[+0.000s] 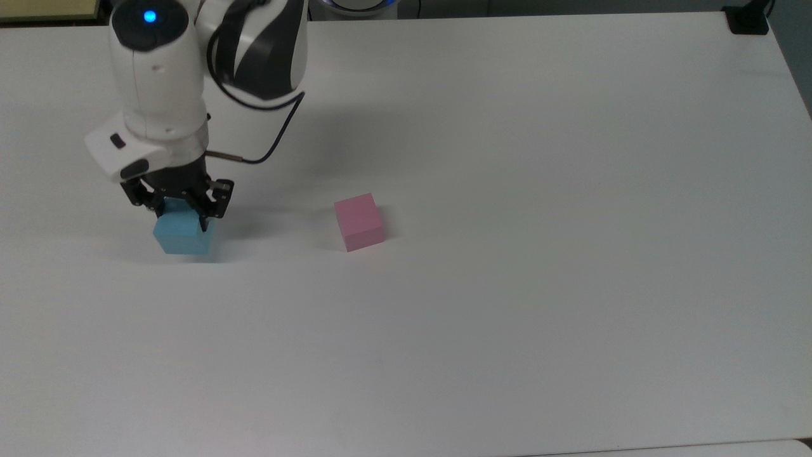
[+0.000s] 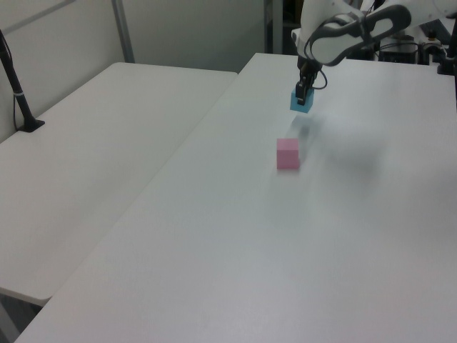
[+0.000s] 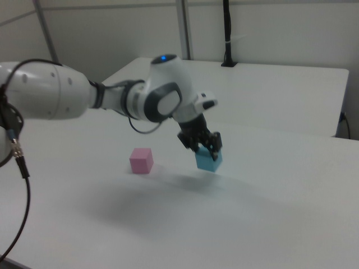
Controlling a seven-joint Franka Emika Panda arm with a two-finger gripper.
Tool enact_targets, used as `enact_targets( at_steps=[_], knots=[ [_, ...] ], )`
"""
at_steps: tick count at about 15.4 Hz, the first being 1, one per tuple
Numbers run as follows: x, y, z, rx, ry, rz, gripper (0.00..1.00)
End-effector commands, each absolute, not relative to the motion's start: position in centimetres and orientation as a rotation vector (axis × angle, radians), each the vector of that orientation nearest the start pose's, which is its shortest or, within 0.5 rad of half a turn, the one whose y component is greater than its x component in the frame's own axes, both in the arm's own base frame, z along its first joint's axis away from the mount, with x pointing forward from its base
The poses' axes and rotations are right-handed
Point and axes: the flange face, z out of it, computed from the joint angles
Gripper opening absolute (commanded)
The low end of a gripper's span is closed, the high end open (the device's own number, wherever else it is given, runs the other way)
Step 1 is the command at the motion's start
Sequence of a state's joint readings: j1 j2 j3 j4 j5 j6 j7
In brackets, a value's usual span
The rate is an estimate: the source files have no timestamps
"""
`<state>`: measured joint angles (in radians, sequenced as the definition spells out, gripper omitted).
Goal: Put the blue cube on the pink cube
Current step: 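Lift the blue cube and carry it over the pink cube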
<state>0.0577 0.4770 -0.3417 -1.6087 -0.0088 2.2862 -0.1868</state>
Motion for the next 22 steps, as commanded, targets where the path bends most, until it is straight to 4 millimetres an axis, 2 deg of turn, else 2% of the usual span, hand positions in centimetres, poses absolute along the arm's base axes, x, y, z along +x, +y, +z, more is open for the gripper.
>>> enact_targets(
  at_steps=[1,3,4,7,11,13,18,22],
  knots=[
    [66.6,-11.7,44.3,-3.249,0.043,-0.344,0.09],
    [66.7,-8.2,44.9,-3.216,0.009,-0.306,0.1],
    [66.9,-5.8,45.0,-3.204,-0.006,-0.301,0.1],
    [67.0,-0.8,44.7,-3.194,-0.039,-0.284,0.1],
    [66.1,4.5,43.6,-3.19,-0.164,-0.15,0.12],
    [65.6,5.7,42.9,-3.193,-0.202,-0.102,0.12],
    [65.6,4.9,40.9,-3.233,-0.24,-0.058,0.14],
    [65.7,5.2,40.7,-3.259,-0.276,-0.062,0.19]
  ],
)
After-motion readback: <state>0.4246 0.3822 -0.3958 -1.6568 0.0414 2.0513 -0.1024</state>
